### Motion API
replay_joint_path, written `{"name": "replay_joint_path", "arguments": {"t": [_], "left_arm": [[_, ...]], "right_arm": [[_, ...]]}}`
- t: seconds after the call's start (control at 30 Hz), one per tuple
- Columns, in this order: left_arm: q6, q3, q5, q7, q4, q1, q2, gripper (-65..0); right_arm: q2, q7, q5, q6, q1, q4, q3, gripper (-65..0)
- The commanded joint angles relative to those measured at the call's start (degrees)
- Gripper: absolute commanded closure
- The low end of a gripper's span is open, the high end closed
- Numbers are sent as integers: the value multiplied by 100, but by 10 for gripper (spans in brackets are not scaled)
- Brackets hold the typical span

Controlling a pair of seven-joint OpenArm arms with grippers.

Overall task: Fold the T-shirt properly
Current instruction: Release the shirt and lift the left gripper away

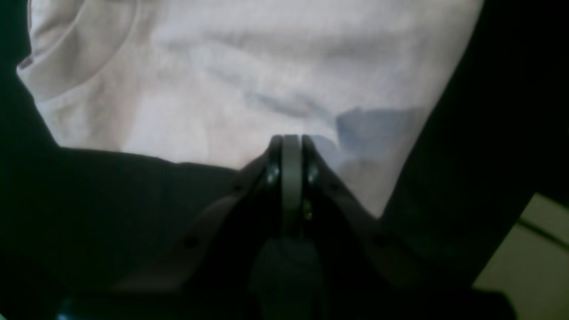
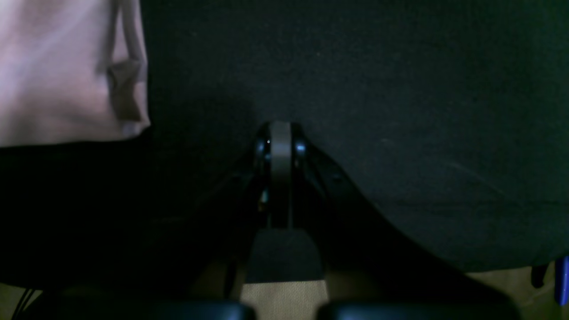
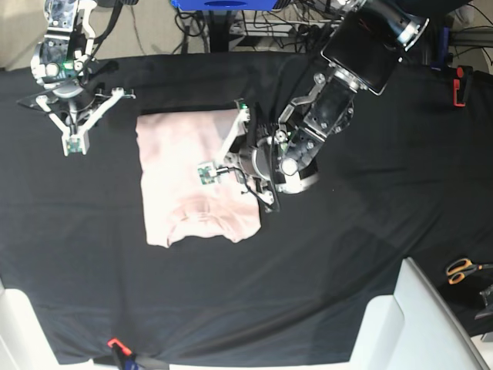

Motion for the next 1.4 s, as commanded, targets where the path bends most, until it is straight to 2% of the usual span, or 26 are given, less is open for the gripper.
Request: {"name": "replay_joint_path", "arguments": {"t": [0.0,0.5,0.67,0.77,0.87,1.0,1.07,1.17,1.27,1.37], "left_arm": [[-8,1,-47,-59,77,0,0,0],[-8,45,-47,-68,-205,510,-387,0],[-8,10,-56,-68,-55,660,-466,0],[-8,-113,-65,-59,542,704,-633,0],[-8,-755,-56,-24,1378,871,-774,0],[-8,-1862,-56,169,1773,1337,-1204,0],[-8,-2504,-56,73,1729,1847,-1494,0],[-8,-3383,-56,-367,1624,2647,-1767,0],[-8,-4324,-56,-991,1404,3350,-1820,0],[-8,-4948,-56,-1404,1140,3702,-1785,0]], "right_arm": [[23,86,18,-17,11,68,3,0],[14,104,26,-17,-94,94,3,0],[76,86,765,-17,-103,103,29,0],[76,77,879,1,-103,103,-15,0],[67,95,888,396,-59,200,-314,0],[41,104,888,845,-42,578,-797,0],[58,95,888,854,99,666,-1087,0],[41,68,888,845,336,613,-1281,0],[23,68,897,836,565,428,-1325,0],[23,68,906,836,732,77,-1289,0]]}}
